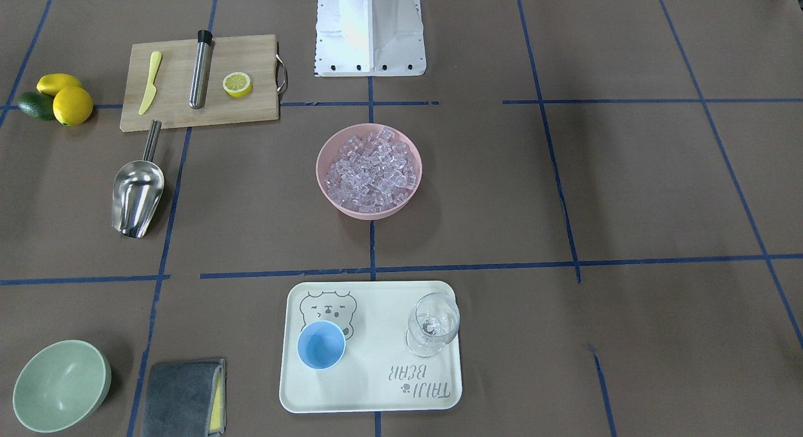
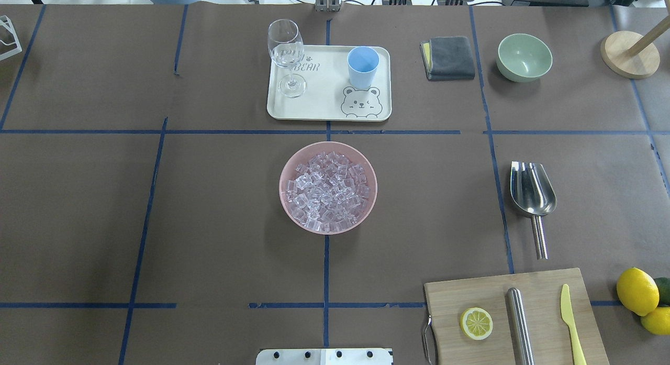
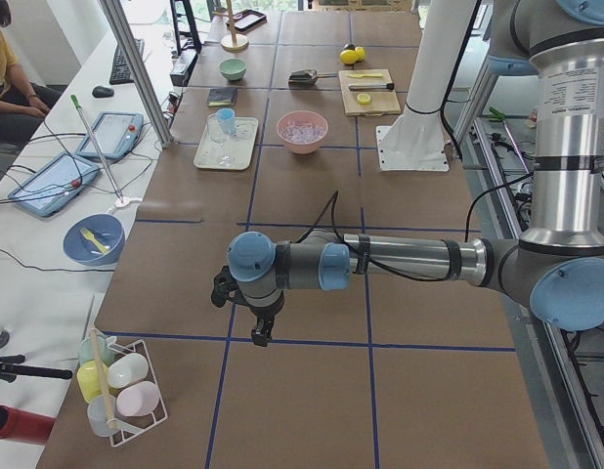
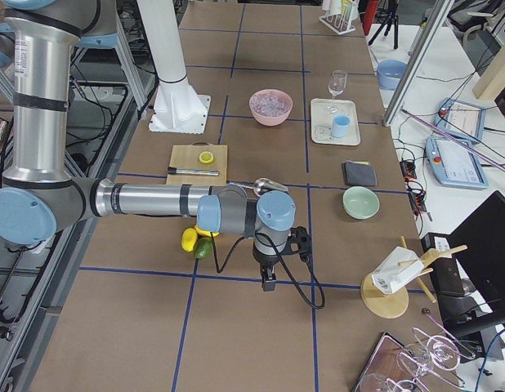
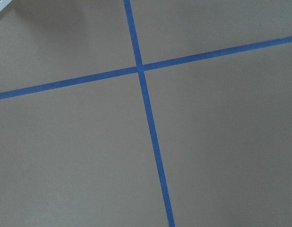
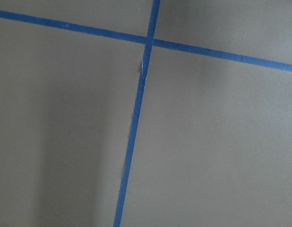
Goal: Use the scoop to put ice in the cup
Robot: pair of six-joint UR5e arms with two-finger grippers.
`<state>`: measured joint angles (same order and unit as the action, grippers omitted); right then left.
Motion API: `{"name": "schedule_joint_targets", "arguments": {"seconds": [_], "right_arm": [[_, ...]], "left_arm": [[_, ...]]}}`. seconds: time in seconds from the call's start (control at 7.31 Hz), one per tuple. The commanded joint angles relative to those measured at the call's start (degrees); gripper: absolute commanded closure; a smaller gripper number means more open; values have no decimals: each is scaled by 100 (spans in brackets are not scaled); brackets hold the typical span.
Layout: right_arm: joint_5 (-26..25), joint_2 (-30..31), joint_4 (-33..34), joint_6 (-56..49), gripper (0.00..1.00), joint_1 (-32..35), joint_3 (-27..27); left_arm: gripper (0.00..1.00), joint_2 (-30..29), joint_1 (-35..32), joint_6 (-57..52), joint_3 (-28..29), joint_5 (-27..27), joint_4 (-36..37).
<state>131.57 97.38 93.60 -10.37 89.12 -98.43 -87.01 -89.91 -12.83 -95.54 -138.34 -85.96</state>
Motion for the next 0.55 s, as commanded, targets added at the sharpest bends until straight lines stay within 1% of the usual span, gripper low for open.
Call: {"name": "schedule_joint_targets", "arguments": {"seconds": [0.0, 0.41], "right_arm": [[0, 0, 0, 0, 0, 0, 8], [9, -9, 0, 9, 0, 0, -9]], "left_arm": [[0, -35, 0, 0, 17, 0, -9], [0, -9, 0, 0, 35, 87, -17]]}}
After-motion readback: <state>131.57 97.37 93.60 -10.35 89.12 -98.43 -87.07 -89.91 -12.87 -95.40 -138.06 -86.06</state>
